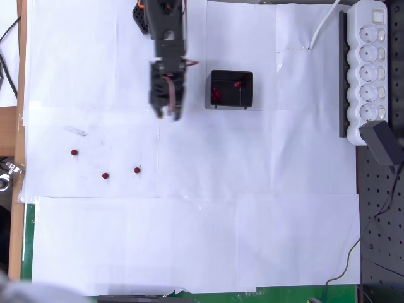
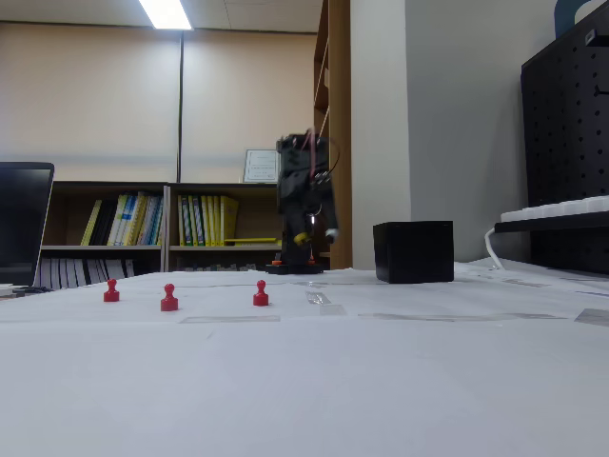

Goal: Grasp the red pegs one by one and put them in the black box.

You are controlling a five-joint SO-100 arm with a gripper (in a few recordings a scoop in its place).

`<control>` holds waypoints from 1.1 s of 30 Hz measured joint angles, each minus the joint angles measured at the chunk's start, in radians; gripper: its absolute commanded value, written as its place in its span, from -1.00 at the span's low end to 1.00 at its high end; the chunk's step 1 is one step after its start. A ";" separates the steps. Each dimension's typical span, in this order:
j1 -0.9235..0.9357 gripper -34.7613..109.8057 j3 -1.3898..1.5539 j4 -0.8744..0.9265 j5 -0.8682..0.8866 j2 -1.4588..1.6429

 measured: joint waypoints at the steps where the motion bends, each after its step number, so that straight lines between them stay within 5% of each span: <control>1: 0.017 -0.35 -0.006 -0.052 0.014 0.034; 12: 0.103 -0.30 0.015 -0.603 0.069 0.462; 33: 0.107 -0.26 0.365 -0.703 0.084 0.796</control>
